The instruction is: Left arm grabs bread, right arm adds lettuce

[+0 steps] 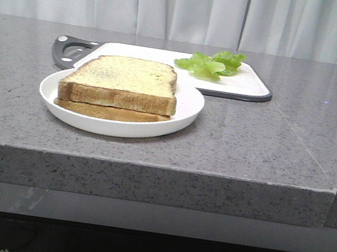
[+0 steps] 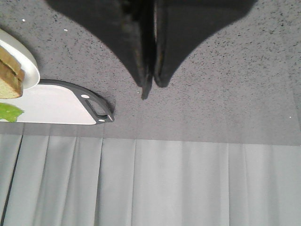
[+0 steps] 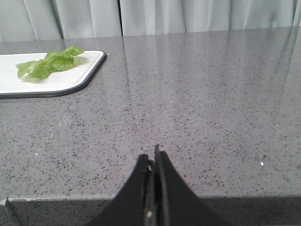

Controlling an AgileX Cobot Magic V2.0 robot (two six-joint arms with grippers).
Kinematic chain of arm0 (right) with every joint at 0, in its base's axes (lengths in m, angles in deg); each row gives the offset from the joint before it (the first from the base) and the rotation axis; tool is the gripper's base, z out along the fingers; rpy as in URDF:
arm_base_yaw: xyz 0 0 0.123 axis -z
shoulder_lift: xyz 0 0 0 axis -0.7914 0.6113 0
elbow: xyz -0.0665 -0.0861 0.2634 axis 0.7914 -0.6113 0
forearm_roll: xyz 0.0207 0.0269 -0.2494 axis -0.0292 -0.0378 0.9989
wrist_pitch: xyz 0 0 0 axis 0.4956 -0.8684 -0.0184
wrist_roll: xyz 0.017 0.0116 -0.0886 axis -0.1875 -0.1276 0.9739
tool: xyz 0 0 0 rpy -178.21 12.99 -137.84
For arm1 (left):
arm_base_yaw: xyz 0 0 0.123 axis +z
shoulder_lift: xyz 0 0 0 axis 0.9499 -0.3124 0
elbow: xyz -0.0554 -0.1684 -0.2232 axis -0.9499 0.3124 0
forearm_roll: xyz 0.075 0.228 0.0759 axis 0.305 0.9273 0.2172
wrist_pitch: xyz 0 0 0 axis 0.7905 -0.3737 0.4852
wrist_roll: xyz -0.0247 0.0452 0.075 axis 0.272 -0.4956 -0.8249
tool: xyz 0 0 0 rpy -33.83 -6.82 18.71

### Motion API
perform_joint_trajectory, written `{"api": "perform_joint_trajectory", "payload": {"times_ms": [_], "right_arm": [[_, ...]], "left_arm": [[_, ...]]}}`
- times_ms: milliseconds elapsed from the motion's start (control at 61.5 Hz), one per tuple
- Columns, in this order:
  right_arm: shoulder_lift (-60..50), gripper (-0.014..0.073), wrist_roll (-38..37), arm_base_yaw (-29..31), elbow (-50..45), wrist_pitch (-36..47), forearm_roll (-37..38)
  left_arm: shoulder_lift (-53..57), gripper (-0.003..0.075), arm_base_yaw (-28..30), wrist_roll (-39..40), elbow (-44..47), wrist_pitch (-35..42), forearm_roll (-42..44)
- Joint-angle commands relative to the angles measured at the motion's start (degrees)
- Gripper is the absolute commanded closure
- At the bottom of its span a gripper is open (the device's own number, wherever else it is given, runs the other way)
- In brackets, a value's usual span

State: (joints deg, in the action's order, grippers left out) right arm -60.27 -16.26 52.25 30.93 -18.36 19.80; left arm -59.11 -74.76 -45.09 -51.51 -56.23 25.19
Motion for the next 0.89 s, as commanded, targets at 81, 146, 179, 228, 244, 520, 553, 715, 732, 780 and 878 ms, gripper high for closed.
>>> {"api": "perform_joint_trajectory", "payload": {"times_ms": [81,146,179,228,244,520,553,715,732,780,878], "right_arm": [[-1.27,0.0712,0.15,0.25,0.17,4.59,0.71],[-1.27,0.0712,0.15,0.25,0.17,4.59,0.71],[-1.27,0.0712,0.15,0.25,0.17,4.59,0.71],[-1.27,0.0712,0.15,0.25,0.17,4.59,0.71],[-1.27,0.0712,0.15,0.25,0.17,4.59,0.71],[-1.27,0.0712,0.15,0.25,0.17,4.59,0.71],[-1.27,0.0712,0.15,0.25,0.17,4.59,0.71],[-1.27,0.0712,0.15,0.25,0.17,4.59,0.71],[-1.27,0.0712,0.15,0.25,0.17,4.59,0.71],[-1.27,0.0712,0.15,0.25,0.17,4.66,0.71],[-1.27,0.0712,0.15,0.25,0.17,4.73,0.71]], "left_arm": [[1.03,0.0741,-0.41,0.26,0.29,4.40,-0.39],[1.03,0.0741,-0.41,0.26,0.29,4.40,-0.39],[1.03,0.0741,-0.41,0.26,0.29,4.40,-0.39],[1.03,0.0741,-0.41,0.26,0.29,4.40,-0.39],[1.03,0.0741,-0.41,0.26,0.29,4.40,-0.39],[1.03,0.0741,-0.41,0.26,0.29,4.40,-0.39],[1.03,0.0741,-0.41,0.26,0.29,4.40,-0.39],[1.03,0.0741,-0.41,0.26,0.29,5.42,-0.39],[1.03,0.0741,-0.41,0.26,0.29,5.42,-0.39],[1.03,0.0741,-0.41,0.26,0.29,5.40,-0.39],[1.03,0.0741,-0.41,0.26,0.29,5.39,-0.39]]}}
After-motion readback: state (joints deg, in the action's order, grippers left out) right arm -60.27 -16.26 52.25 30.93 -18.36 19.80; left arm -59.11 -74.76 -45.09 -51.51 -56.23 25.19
